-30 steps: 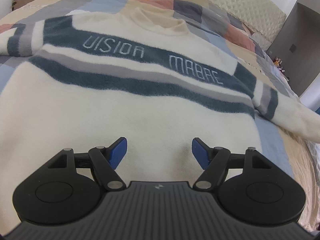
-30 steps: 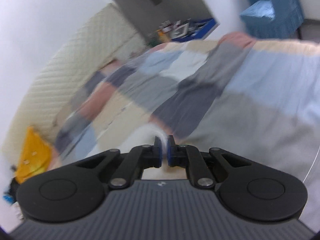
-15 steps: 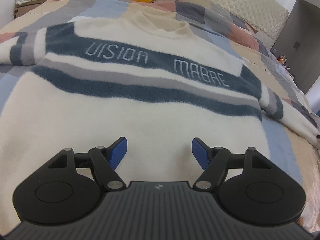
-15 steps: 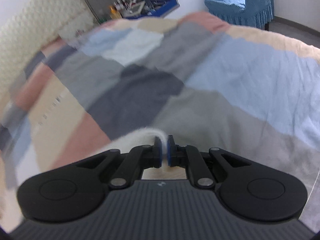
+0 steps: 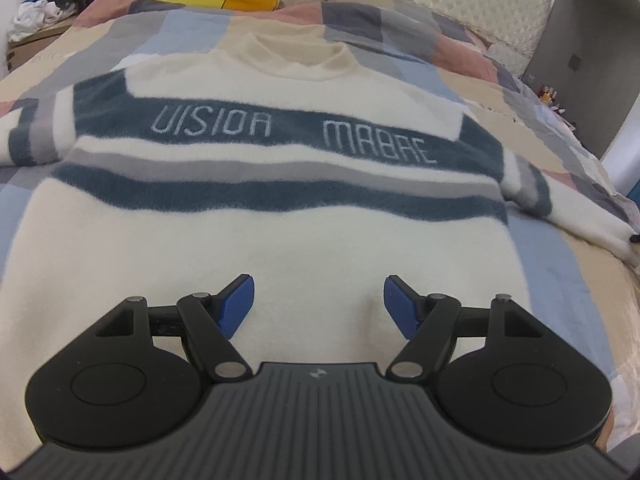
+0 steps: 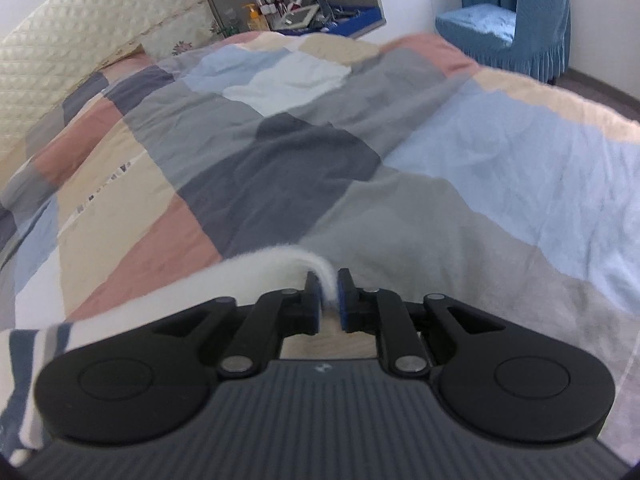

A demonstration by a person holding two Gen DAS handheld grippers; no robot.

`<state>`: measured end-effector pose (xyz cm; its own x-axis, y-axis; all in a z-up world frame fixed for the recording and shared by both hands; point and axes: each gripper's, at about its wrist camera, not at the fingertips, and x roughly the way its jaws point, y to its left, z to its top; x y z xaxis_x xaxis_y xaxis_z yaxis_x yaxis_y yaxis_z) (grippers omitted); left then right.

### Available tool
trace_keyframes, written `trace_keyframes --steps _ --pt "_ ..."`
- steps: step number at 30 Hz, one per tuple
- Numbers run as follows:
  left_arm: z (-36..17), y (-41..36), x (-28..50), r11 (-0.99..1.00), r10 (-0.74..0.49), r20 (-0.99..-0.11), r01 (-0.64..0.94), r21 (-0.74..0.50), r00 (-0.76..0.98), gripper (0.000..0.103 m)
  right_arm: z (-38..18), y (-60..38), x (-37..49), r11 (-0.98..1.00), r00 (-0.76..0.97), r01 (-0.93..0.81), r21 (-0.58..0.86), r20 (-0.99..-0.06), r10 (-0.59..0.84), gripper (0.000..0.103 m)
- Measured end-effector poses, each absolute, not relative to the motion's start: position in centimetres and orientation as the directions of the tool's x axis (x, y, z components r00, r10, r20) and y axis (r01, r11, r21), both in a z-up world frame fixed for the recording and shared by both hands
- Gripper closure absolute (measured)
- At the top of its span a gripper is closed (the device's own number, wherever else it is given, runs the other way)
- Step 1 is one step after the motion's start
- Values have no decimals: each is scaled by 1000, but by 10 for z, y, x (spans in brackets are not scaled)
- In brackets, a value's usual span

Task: Fold large clothes
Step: 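Lay the sleeve down and open the right gripper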

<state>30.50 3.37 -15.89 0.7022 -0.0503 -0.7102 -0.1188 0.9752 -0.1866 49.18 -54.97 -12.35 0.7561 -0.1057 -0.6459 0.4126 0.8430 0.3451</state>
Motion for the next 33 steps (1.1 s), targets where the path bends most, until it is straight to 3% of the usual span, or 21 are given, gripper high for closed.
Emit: trace_keyframes --steps 1,3,11,22,29,33 --pt "-157 33 303 975 -54 -706 -114 -189 706 27 -119 -546 491 850 754 412 328 -646 -116 58" --pt "-153 33 299 976 -61 -698 -105 -192 713 27 -107 -536 486 870 758 396 295 -640 -127 34" --pt "-135 20 274 982 -109 -669 -23 -185 735 27 -62 -480 445 898 792 289 332 -610 -29 31" --pt "-110 15 229 975 -171 -597 49 -215 784 27 24 -331 314 958 866 -24 285 -474 162 31" --pt "-98 20 207 973 -152 -570 22 -228 807 27 17 -270 242 911 844 -165 378 -425 329 31" --pt "-91 20 197 966 -163 -552 20 -256 818 27 -4 -250 215 904 853 -194 380 -390 347 31"
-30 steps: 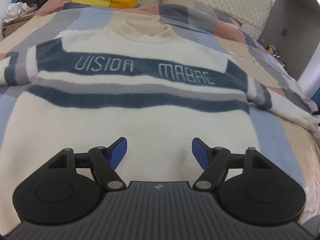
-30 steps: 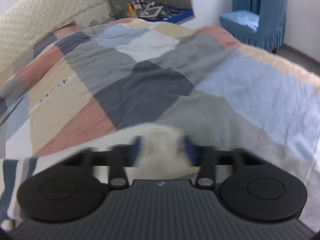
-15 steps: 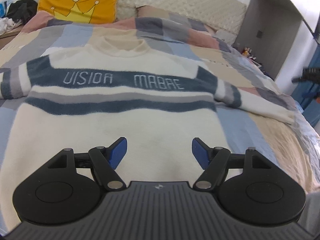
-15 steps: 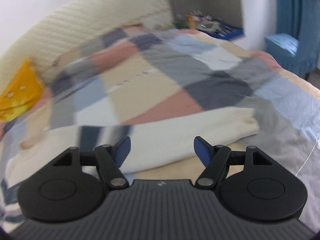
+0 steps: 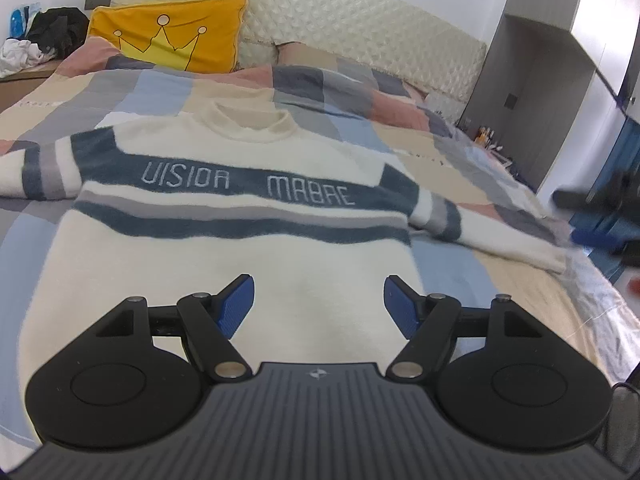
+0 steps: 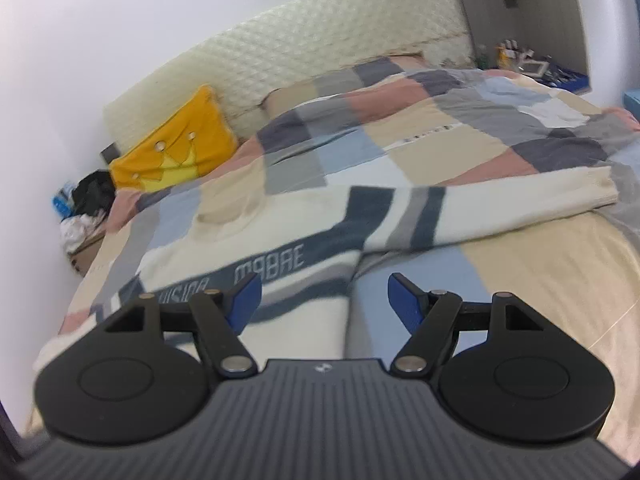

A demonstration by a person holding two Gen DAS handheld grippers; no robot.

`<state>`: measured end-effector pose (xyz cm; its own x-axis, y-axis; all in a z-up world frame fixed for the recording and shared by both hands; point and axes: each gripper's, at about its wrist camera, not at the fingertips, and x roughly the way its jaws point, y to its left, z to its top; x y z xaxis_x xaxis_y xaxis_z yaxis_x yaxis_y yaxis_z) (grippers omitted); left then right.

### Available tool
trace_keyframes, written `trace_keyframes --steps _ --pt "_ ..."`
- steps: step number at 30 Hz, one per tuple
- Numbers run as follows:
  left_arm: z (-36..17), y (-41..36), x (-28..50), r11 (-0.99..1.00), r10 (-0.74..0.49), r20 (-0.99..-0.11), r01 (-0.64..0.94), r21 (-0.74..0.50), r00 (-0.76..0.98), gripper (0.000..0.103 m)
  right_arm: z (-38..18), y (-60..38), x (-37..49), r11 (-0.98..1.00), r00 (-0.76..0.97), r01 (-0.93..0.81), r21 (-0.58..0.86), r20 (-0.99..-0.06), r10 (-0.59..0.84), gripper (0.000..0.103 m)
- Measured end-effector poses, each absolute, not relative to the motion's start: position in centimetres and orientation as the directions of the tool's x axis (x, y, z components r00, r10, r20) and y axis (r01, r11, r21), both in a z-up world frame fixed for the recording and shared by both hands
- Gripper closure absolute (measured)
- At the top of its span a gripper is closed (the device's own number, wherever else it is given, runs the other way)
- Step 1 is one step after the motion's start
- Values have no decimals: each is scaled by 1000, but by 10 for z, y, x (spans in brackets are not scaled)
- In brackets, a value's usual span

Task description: Fold large clothes

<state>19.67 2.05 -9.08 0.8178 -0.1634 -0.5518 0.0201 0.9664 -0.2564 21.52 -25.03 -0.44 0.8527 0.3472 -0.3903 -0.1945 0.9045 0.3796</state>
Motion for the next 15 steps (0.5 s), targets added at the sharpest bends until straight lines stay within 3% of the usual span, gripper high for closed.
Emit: trace_keyframes --steps 8,12,15 --pt "-101 2 192 965 -186 -577 37 -260 795 27 -40 -244 200 903 867 -190 386 -366 339 31" --pt "-113 -8 207 938 -277 -612 70 -339 740 27 -44 -247 201 898 886 -164 409 -338 316 31" --pt "-119 -25 213 941 -292 -623 101 -324 725 28 -50 -251 209 881 884 -136 454 -346 315 31"
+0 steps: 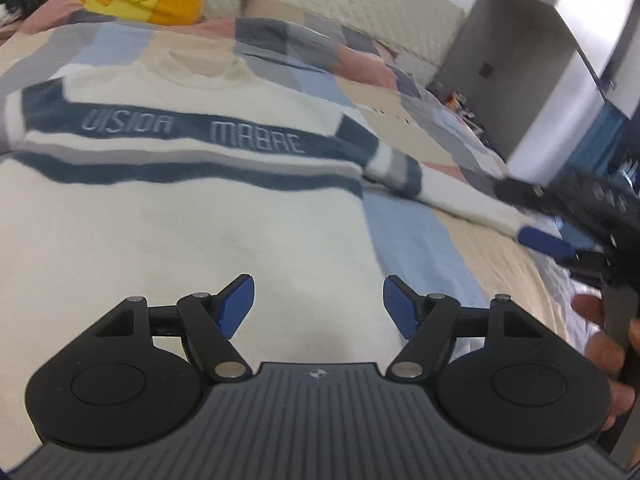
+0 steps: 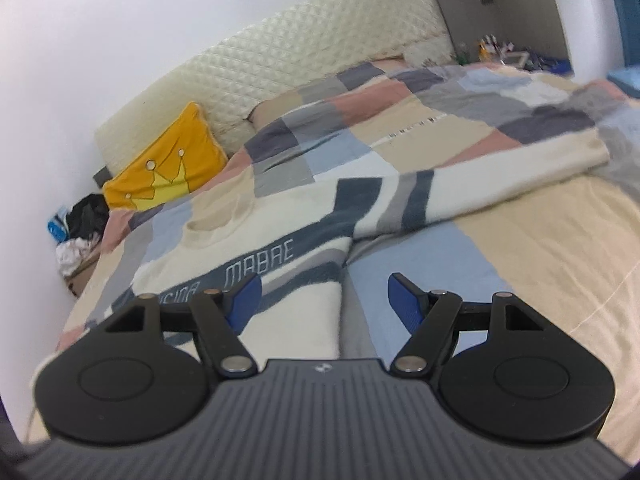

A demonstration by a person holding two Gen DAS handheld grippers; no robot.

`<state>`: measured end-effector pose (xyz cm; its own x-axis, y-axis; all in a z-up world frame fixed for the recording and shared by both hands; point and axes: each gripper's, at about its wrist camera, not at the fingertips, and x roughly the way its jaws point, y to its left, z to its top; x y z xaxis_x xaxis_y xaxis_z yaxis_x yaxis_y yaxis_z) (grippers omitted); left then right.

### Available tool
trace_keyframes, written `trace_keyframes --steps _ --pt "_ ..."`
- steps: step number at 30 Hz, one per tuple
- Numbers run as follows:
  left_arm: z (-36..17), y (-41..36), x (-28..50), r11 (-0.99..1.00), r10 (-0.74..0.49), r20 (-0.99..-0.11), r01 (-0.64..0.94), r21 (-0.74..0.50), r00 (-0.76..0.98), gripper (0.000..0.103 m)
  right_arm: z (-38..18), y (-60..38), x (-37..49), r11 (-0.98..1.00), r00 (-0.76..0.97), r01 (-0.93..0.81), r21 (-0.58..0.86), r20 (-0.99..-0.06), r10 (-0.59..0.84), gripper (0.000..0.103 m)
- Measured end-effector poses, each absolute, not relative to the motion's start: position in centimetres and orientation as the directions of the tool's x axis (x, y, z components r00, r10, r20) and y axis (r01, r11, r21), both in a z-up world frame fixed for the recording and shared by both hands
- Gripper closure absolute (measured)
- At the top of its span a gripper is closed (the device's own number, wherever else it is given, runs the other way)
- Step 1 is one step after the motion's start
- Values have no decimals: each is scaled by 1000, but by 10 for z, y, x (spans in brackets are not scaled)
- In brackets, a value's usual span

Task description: Fold large clothes

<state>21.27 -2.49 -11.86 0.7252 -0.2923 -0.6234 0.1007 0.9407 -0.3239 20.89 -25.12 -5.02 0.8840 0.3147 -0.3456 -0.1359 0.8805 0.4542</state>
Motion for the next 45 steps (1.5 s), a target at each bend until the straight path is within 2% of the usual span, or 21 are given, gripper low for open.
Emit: trace_keyframes --steps 6,11,16,22,27,32,35,38,40,41,43,45 --pt "-141 -53 228 934 -338 -670 146 -327 661 30 -56 -256 216 864 879 -115 490 -355 318 31" --pt "-156 -69 240 947 -314 -693 162 -277 649 30 -53 -265 209 851 885 -105 515 -343 316 31" --pt "-168 -83 243 966 -259 -725 176 -189 639 29 -57 -273 211 814 878 -99 572 -334 342 29" --pt "-182 -98 248 981 -165 -776 179 -68 609 22 -52 -274 208 816 882 -97 569 -331 336 29" --pt "-194 -105 246 986 -108 -781 169 -4 615 22 -46 -270 201 832 871 -113 544 -349 346 29" --pt "-198 -102 247 987 -107 -781 157 -12 615 22 -40 -271 196 832 868 -121 541 -349 353 29" --pt "-198 -100 246 987 -113 -779 159 -17 617 24 -36 -260 191 844 841 -147 516 -385 381 29" --pt "-196 -99 244 989 -109 -775 146 -22 622 36 -34 -247 184 839 813 -181 513 -401 421 29" --pt "-195 -96 244 990 -115 -773 137 -37 623 50 -32 -240 181 836 806 -185 517 -407 430 29" --pt "-194 -93 244 990 -125 -772 129 -57 623 54 -30 -236 179 834 802 -187 519 -410 435 29" --pt "-191 -84 244 990 -140 -772 108 -94 620 71 -26 -231 177 826 794 -191 531 -411 448 29" --pt "-187 -72 244 986 -164 -767 81 -145 621 82 -22 -223 175 814 784 -208 542 -406 470 29"
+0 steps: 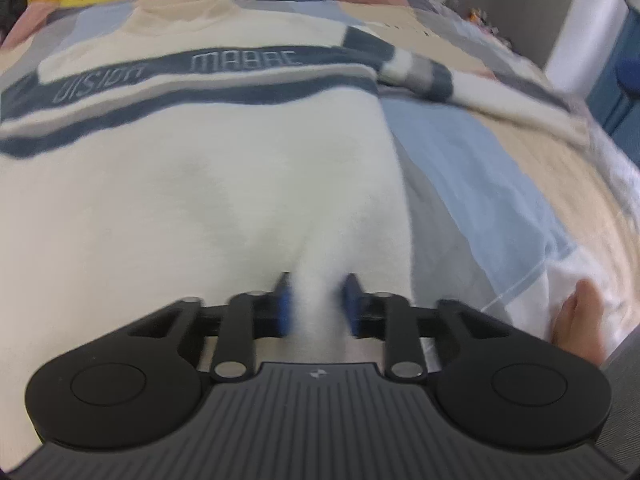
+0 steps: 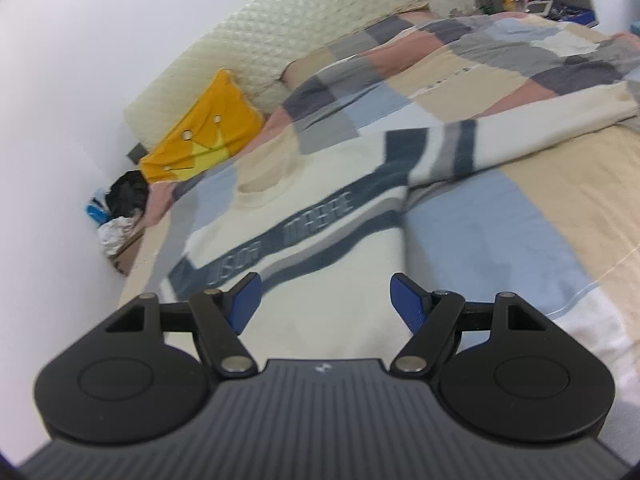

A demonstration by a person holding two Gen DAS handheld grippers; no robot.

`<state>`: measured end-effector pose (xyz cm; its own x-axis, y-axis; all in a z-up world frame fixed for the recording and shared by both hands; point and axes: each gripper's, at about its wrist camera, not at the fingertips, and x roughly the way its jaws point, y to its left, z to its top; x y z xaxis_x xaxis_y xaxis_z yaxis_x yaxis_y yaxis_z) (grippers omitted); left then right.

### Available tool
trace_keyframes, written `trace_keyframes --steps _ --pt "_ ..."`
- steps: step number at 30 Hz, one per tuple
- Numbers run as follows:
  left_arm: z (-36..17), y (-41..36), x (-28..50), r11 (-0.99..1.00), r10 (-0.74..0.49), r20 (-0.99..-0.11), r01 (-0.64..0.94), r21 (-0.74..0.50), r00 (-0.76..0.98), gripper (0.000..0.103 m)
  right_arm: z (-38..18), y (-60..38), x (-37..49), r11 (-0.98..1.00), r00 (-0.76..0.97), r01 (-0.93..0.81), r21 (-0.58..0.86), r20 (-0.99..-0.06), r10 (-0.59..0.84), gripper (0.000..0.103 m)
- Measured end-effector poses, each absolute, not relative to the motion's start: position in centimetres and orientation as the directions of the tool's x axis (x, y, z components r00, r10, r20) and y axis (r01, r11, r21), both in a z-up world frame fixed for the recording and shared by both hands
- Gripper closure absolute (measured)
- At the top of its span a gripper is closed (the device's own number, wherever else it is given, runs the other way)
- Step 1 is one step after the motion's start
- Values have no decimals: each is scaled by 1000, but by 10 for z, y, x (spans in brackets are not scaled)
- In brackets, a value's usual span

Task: Fold large clothes
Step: 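Grasp the sweater body with the left gripper and tug it straight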

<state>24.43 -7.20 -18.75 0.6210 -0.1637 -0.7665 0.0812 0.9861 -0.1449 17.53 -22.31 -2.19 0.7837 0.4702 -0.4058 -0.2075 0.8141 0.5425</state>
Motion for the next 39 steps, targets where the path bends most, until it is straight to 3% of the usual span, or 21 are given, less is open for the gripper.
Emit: trace_keyframes --steps 5,11,15,25,27,35,38,39 --pt "-178 -34 245 946 -263 -746 13 -322 611 87 -4 -198 173 799 753 -263 542 -402 521 29" --pt "-170 29 241 802 -409 -660 -98 -590 630 88 15 -192 196 762 699 -354 543 -388 601 30" --pt "-168 62 244 694 -466 -603 -156 -703 647 88 1 -199 221 787 693 -303 538 -443 569 29" --pt "-180 100 251 558 -473 -574 -277 -783 669 88 -115 -193 242 663 509 -27 748 -561 654 30" --pt "-182 103 254 550 -472 -573 -284 -785 670 88 -131 -185 239 611 474 -4 792 -536 698 35" --pt "-187 112 259 514 -474 -563 -307 -801 677 88 -161 -161 230 512 385 81 855 -501 775 36" --pt "-188 114 261 513 -476 -566 -310 -801 673 88 -174 -155 225 399 357 133 907 -420 834 36" --pt "-187 114 261 525 -474 -570 -304 -795 671 88 -176 -152 223 351 350 141 926 -378 857 40"
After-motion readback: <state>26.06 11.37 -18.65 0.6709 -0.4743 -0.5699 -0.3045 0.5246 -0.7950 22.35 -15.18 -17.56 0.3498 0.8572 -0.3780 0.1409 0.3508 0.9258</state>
